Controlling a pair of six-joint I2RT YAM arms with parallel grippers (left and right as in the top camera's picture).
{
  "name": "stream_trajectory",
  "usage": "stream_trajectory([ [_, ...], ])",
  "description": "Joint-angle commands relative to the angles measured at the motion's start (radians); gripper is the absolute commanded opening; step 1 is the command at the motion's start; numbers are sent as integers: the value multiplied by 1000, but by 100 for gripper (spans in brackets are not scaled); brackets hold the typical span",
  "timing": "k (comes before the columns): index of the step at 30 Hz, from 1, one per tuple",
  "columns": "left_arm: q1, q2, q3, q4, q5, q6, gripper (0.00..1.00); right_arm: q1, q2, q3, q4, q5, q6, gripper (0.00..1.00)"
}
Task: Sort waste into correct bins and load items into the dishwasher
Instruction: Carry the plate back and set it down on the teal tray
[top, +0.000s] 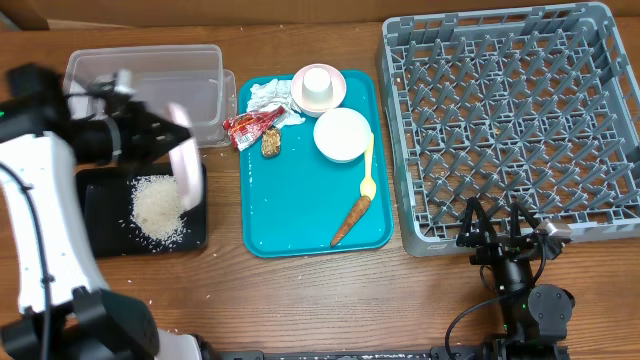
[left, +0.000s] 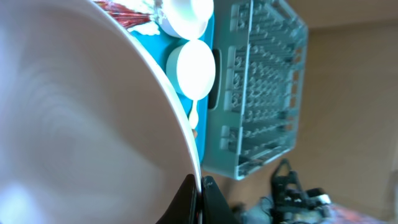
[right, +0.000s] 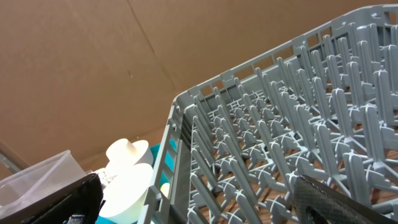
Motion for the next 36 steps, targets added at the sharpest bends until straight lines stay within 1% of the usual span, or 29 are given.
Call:
stream_trajectory([
  [1, -183, -55, 4, 75, -180, -156, 5, 0, -7, -10, 5, 6, 2, 100],
  [4, -361, -53, 4, 157, -216, -180, 4, 0, -7, -10, 5, 6, 2, 100],
  [5, -449, -51, 4, 196, -275, -204, 4, 0, -7, -10, 5, 6, 2, 100],
  [8, -608, -44, 4, 242, -493, -286, 4, 1, -7, -10, 5, 6, 2, 100],
  [15, -900, 2, 4, 262, -913, -386, 4, 0, -7, -10, 5, 6, 2, 100],
  [16, -938, 20, 4, 261, -952, -395, 4, 0, -7, -10, 5, 6, 2, 100],
  [19, -993, 62, 3, 256, -986, -399, 4, 0, -7, -10, 5, 6, 2, 100],
  [23, -1042, 154, 3, 242, -1033, -438, 4, 1, -7, -10, 5, 6, 2, 100],
  [28, -1055, 261, 3, 213, -1031, -448, 4, 0, -7, -10, 5, 6, 2, 100],
  [32, -1055, 327, 3, 185, -1030, -501, 4, 0, -7, -10, 5, 6, 2, 100],
  [36, -1056, 388, 3, 178, -1027, -502, 4, 0, -7, -10, 5, 6, 2, 100],
])
